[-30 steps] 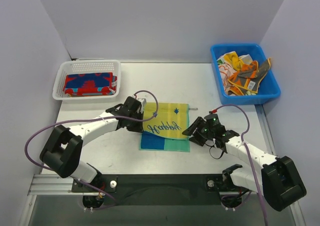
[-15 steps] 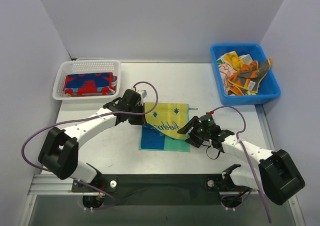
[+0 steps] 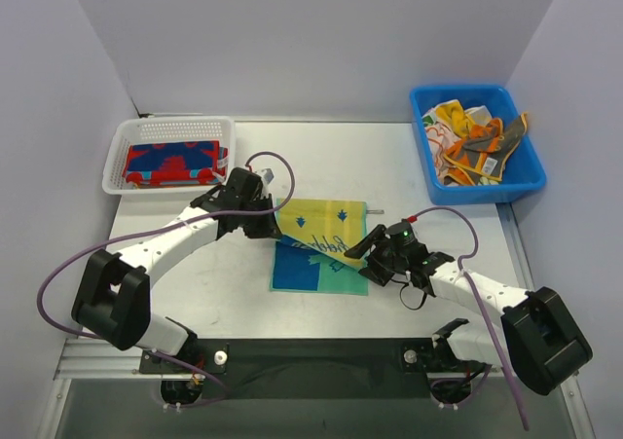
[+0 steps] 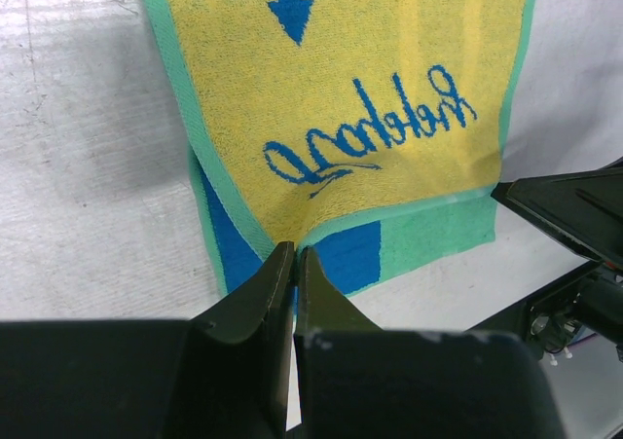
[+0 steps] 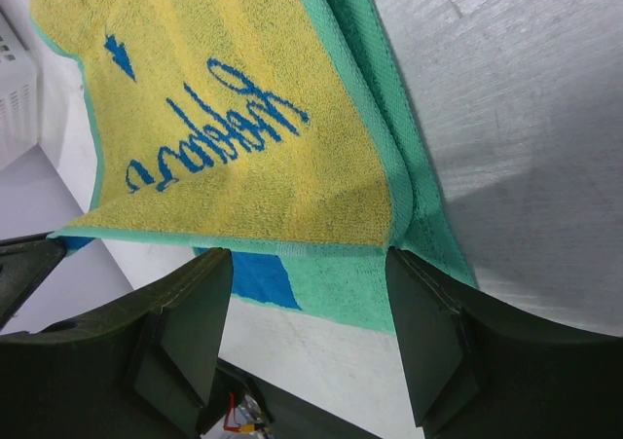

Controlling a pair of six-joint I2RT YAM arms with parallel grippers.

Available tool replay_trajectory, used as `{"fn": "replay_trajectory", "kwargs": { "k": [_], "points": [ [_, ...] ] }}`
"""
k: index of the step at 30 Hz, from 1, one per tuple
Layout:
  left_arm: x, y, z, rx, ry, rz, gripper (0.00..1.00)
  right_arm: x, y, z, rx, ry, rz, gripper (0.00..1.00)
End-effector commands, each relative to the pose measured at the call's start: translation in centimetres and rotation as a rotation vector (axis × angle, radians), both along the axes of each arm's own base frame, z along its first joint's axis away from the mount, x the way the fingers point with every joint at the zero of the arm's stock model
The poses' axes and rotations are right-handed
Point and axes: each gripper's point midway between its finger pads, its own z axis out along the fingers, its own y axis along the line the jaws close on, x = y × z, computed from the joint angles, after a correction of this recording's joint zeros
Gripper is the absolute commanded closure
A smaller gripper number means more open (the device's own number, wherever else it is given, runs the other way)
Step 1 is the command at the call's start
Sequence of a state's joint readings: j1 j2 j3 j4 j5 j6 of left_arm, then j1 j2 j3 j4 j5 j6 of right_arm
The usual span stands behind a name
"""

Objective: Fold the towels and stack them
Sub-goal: Fold the towel

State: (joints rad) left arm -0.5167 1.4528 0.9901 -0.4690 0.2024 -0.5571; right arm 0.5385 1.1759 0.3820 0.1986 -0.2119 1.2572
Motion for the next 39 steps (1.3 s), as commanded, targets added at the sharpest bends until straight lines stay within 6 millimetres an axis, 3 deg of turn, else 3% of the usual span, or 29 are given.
{"fn": "replay_trajectory", "kwargs": {
  "k": [1, 14, 24, 29, 35, 39],
  "points": [
    [0.9, -1.0, 2.9, -0.073, -0.051, -0.001, 1.00, 0.8, 0.0, 0.5, 0.006, -0.026, -0.035, 0.36],
    [1.1, -1.3, 3.1, -0.083, -0.048, -0.010, 1.00, -0.1, -0.6, -1.5, -0.027, 0.021, -0.044, 0.39],
    [1.0, -1.0, 2.7, -0.077, -0.042, -0.013, 1.00, -0.3, -2.7, -0.9, -0.162, -0.021, -0.022, 0.44],
    [0.7, -1.0, 2.3, -0.078, -0.028, -0.021, 1.00, 0.2, -2.4, -0.7, -0.178, -0.023, 0.000, 0.51],
    [0.4, -0.9, 2.0, -0.074, -0.022, -0.024, 1.00, 0.6, -1.8, -0.6, -0.169, -0.028, 0.018, 0.66],
    [0.4, -0.9, 1.9, -0.075, -0.021, -0.025, 1.00, 0.7, -1.6, -0.6, -0.171, -0.026, 0.022, 0.68]
  ]
}}
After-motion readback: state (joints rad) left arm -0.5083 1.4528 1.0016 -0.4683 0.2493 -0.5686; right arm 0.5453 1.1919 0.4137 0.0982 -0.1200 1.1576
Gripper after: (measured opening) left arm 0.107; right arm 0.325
